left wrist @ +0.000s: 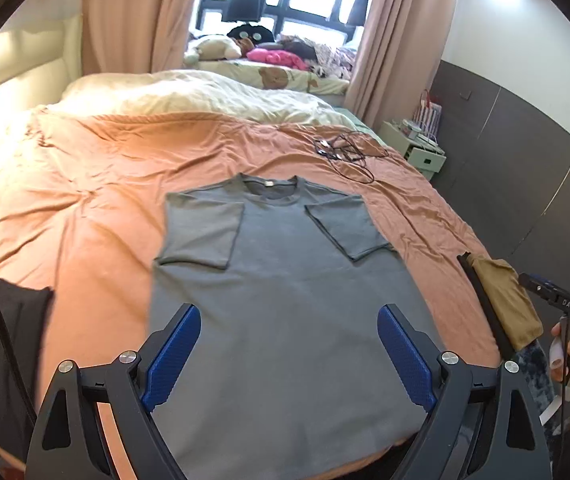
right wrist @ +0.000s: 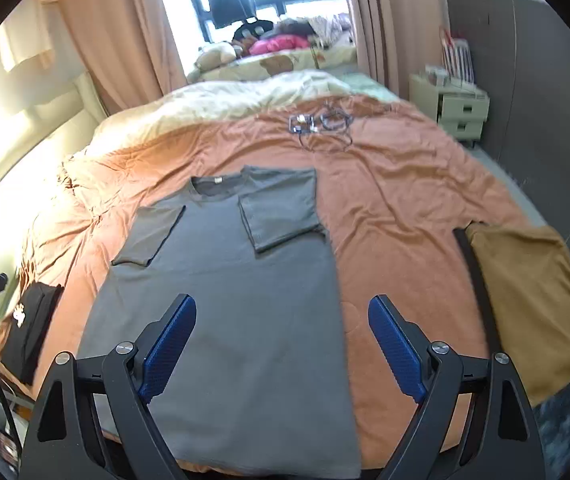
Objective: Fold small clothes
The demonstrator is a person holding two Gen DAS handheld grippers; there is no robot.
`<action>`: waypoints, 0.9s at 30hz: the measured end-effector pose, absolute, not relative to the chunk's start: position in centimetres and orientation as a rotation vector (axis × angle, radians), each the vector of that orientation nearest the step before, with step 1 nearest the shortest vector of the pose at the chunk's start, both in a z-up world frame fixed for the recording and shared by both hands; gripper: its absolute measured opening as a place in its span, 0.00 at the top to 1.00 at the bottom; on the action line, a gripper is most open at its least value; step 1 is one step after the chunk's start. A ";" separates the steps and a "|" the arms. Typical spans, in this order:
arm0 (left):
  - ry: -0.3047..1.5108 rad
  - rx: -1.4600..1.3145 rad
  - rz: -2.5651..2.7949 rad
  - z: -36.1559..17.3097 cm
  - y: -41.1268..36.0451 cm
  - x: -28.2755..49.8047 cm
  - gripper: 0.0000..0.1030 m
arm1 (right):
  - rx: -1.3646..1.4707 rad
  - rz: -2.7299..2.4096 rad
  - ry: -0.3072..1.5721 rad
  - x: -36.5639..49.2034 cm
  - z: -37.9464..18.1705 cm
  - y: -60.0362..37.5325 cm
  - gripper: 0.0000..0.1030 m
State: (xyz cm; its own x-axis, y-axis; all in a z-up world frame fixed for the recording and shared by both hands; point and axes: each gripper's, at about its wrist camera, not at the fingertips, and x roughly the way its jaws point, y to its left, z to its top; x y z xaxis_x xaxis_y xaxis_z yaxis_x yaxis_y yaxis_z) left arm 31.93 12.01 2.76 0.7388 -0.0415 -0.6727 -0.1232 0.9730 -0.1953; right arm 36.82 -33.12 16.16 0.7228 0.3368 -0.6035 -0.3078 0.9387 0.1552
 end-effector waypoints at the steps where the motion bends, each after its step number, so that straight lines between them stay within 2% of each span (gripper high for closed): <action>1: 0.727 -0.222 0.053 2.9 12.1 30.7 0.12 | 0.036 0.357 0.663 36.3 16.1 -33.3 0.15; 7: 0.714 -0.187 0.094 2.7 12.5 25.6 0.11 | -0.044 0.387 0.590 30.1 15.6 -33.7 0.15; 11: 0.703 -0.189 0.095 2.0 13.0 23.0 0.02 | -0.082 0.361 0.581 27.7 14.5 -34.2 0.15; 14: 0.692 -0.189 0.107 1.3 13.4 21.1 0.01 | -0.099 0.358 0.583 25.9 14.1 -34.2 0.15; 16: 0.692 -0.200 0.116 0.6 13.9 19.9 0.01 | -0.104 0.339 0.609 25.3 13.9 -34.2 0.08; 27: 0.689 -0.251 0.157 -3.2 16.9 13.4 0.01 | 0.037 0.402 0.613 22.0 11.6 -38.8 0.08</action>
